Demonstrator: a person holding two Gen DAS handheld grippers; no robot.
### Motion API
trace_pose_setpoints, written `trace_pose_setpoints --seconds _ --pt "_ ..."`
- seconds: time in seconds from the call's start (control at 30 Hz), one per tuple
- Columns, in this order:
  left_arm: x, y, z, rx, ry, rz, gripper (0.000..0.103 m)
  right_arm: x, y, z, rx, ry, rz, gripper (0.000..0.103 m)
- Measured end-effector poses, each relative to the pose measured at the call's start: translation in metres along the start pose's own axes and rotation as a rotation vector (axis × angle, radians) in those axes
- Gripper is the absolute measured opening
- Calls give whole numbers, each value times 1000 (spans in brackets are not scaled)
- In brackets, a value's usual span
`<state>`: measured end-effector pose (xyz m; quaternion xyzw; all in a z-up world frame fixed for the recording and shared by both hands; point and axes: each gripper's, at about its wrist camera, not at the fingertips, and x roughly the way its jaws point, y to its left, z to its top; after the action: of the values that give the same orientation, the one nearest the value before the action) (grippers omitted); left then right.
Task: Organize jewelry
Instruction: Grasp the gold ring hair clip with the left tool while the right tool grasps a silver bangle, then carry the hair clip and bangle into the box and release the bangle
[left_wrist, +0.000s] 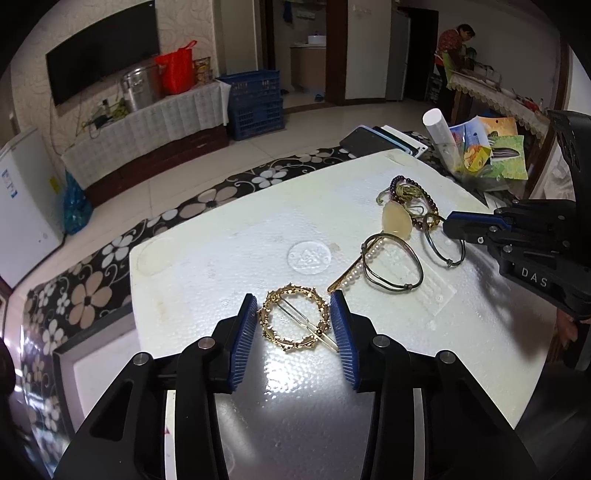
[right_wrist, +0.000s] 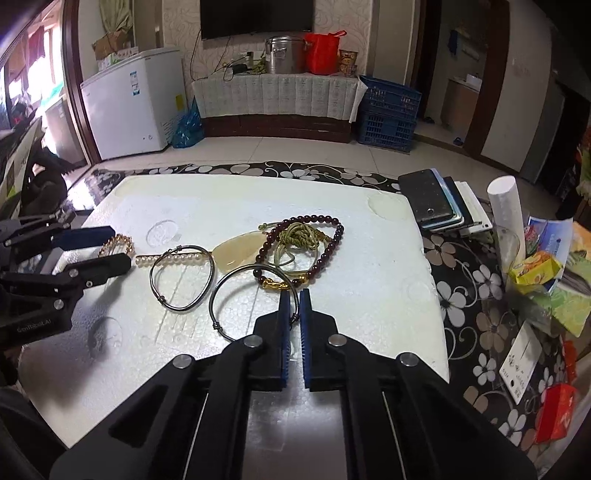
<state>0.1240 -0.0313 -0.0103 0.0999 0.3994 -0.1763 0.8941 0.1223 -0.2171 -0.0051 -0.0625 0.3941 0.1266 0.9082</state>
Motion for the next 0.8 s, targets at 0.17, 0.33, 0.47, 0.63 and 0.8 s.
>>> trace_pose_setpoints --seconds 0.17,0.33,0.47,0.63,0.8 --pt "-2 0 -2 -2 -6 3 43 -4 -4 0 18 -11 8 5" --pt "-7 0 -3 6 -15 3 43 -16 -5 2 30 -50 11 5" --pt "-16 1 -3 -3 -34 -1 43 -26 -8 4 36 -80 22 5" --pt "-20 3 -4 -6 -41 1 43 -31 -17 5 82 -91 43 5" --pt "-33 9 -5 -14 -54 8 43 -43 -11 8 67 -122 53 5"
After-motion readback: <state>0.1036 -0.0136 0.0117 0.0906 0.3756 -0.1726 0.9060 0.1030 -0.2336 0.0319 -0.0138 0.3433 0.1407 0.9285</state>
